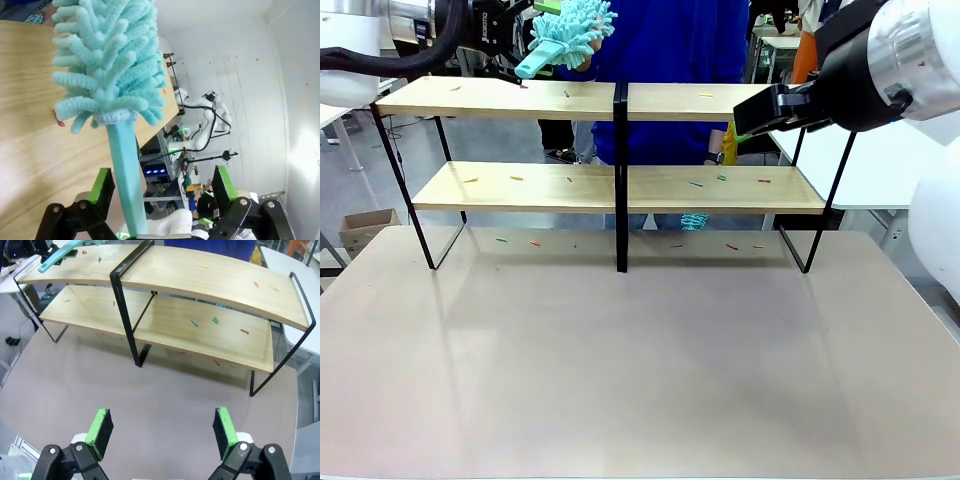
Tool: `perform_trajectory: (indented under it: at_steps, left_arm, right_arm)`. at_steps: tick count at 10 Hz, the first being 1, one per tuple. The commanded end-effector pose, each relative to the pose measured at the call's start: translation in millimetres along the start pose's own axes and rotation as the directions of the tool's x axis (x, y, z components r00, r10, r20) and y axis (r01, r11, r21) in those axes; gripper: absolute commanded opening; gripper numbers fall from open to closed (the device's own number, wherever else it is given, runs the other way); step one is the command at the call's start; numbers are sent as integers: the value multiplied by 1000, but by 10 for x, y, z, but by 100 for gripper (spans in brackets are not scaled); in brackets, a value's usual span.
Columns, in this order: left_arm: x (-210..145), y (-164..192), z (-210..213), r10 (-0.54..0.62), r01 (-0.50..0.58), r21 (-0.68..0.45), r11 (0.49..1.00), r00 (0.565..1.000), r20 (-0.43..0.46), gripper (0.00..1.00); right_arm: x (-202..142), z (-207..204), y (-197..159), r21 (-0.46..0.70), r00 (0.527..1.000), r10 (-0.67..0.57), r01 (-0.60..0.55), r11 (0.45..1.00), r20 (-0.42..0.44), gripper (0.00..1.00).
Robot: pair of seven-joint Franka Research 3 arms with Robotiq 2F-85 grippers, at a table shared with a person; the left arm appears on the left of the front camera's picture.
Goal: Clean the shelves.
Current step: Pick up the Duster when the human hands it over.
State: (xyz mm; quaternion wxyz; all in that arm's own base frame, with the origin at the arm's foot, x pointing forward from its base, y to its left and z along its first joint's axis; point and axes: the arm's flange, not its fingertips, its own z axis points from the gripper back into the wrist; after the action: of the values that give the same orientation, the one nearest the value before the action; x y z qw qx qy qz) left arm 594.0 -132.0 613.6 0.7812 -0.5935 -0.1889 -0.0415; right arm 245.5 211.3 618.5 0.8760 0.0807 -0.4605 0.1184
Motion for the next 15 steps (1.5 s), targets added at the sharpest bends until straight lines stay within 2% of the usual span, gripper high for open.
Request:
perform_trajectory:
  at_steps: [1,2,3,4,5,6,7,13,14,15]
  left_arm:
    - [-39,20,1,0,0,4,1000,1000,-8,100]
    - [-42,34,-4,-20,21,23,1000,1000,-10,100]
    - [-51,30,1,-19,19,11,1000,1000,-6,42]
    - [-50,33,4,-25,25,21,999,1000,2,42]
    - [-49,41,1,-26,25,35,999,999,26,0]
    - [-50,50,0,-24,23,40,999,999,26,36]
    - [-56,52,0,-28,26,50,998,999,33,0]
    - [-78,46,48,-41,34,90,995,996,75,0]
    - [-116,-9,74,-64,60,85,995,997,46,0]
    - [-238,-166,154,-129,129,81,988,992,1,0]
  right_arm:
    - [1,-3,-1,5,1000,-3,3,1000,1,100]
    - [1,-3,-1,5,1000,-3,3,1000,1,100]
    - [1,-3,-1,5,1000,-3,3,1000,1,100]
    - [1,-3,-1,5,1000,-3,3,1000,1,100]
    - [1,-3,-1,5,1000,-3,3,1000,1,100]
    - [1,-3,-1,5,1000,-3,3,1000,1,100]
    - [1,-3,-1,5,1000,-3,3,1000,1,100]
    - [1,-3,-1,5,1000,-3,3,1000,1,100]
    - [1,-3,-1,5,1000,-3,3,1000,1,100]
    - [1,-3,-1,5,1000,-3,3,1000,1,100]
